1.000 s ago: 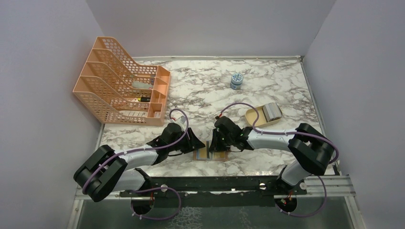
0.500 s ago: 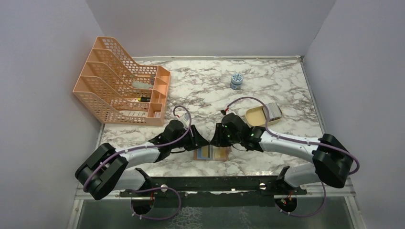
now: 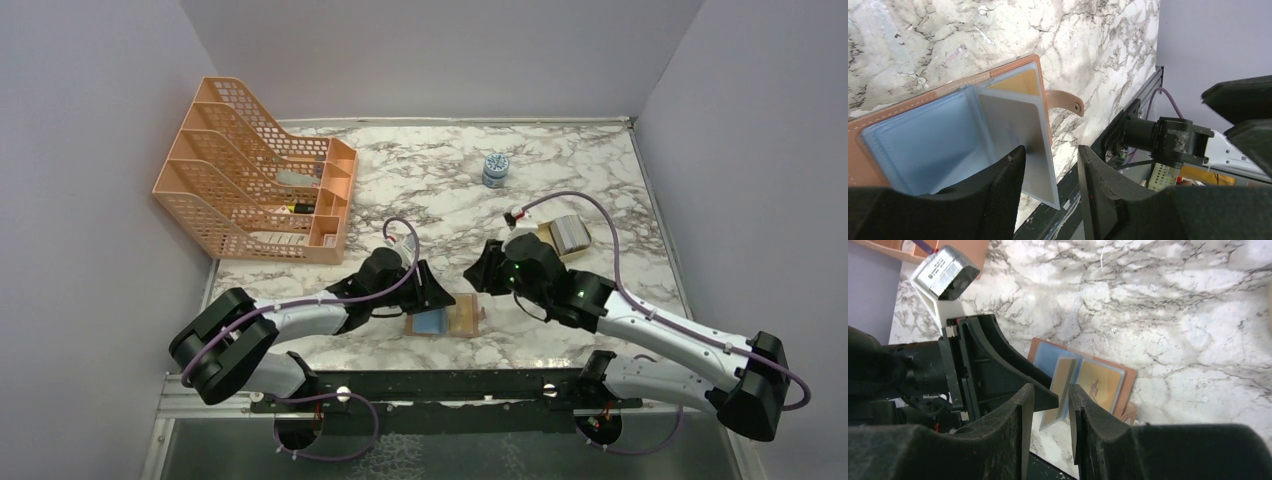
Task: Put the credit cards into the card holder
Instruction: Turn over the card slot in the card holder.
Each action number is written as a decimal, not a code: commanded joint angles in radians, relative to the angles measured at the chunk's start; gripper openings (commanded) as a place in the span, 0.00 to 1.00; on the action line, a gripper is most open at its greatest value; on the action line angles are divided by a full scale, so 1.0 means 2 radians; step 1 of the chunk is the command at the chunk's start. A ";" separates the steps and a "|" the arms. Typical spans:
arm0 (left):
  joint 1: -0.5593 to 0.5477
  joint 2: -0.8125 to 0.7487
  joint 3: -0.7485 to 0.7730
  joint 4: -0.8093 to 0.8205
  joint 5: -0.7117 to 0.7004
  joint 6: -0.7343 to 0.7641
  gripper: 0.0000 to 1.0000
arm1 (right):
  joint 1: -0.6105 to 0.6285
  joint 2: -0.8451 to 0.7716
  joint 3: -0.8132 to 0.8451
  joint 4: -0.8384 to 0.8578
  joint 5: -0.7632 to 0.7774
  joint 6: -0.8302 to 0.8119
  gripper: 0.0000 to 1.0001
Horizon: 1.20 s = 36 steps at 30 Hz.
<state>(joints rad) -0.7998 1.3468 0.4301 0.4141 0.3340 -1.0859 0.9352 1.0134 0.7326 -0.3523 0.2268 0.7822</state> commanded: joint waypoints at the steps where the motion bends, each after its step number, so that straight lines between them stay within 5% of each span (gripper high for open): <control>1: -0.004 -0.003 0.011 0.011 0.004 0.010 0.46 | 0.003 -0.003 0.030 -0.034 0.049 -0.027 0.33; 23: -0.031 0.018 0.037 0.011 0.022 0.045 0.58 | 0.003 0.046 0.112 -0.095 0.074 -0.087 0.39; 28: -0.030 -0.016 0.033 -0.033 -0.006 0.063 0.76 | -0.005 0.082 0.124 -0.085 0.129 -0.130 0.40; 36: -0.030 -0.090 0.088 -0.223 -0.094 0.151 0.98 | -0.092 0.157 0.153 -0.062 0.153 -0.208 0.41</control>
<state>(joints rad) -0.8577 1.2465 0.5323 0.1684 0.2596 -0.9012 0.8509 1.2739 0.9924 -0.5133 0.4725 0.4709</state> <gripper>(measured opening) 0.925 0.406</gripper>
